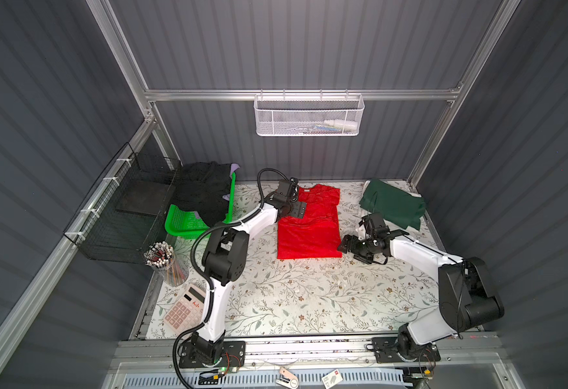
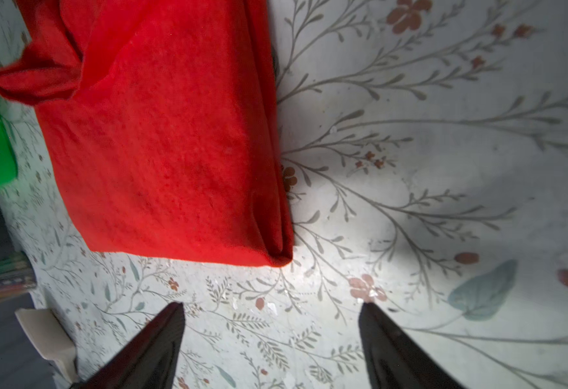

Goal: Fold and stack the t-shirts
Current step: 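Lower both grippers to the folded shirt's near edge to grasp it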

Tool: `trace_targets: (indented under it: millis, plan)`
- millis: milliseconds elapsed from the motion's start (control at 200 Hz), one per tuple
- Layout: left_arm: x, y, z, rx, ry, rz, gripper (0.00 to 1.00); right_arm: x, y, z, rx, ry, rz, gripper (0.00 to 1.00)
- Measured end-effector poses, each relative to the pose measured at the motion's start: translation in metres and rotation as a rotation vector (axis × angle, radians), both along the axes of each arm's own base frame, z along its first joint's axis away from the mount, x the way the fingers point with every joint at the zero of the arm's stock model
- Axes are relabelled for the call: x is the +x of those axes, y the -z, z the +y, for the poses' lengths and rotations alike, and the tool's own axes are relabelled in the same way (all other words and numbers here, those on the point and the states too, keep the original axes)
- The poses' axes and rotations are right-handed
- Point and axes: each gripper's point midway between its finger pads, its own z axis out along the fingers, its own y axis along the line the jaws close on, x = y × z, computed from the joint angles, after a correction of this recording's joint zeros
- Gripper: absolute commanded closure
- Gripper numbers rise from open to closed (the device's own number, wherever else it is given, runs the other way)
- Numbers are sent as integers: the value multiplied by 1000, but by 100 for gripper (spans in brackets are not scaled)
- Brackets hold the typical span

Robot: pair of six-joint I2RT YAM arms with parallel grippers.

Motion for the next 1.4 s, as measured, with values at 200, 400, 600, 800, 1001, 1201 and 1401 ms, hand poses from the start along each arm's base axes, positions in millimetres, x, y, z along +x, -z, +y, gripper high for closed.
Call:
trace_targets:
  millis: [200,400,600,800,1001,1201,1401]
  plan:
    - [-35,-52,21,-130,-57,-85,0,1,-4,0,6,9,-11,10]
    - [-73,-29,48,-148,-125,-28,0,1,1,1,12,16,10,19]
    - [-111,-8,79,-98,-182,31,2,-2,12,5,39,20,55,33]
    - [-133,1,80,-153,-187,106,10,-1,20,11,79,21,75,35]
    - [-162,38,79,-193,-186,257,13,-3,31,12,80,27,109,35]
    - [-184,59,75,-238,-186,377,15,1,32,13,93,41,104,37]
    - [-196,75,71,-280,-191,441,19,5,36,16,110,51,104,43]
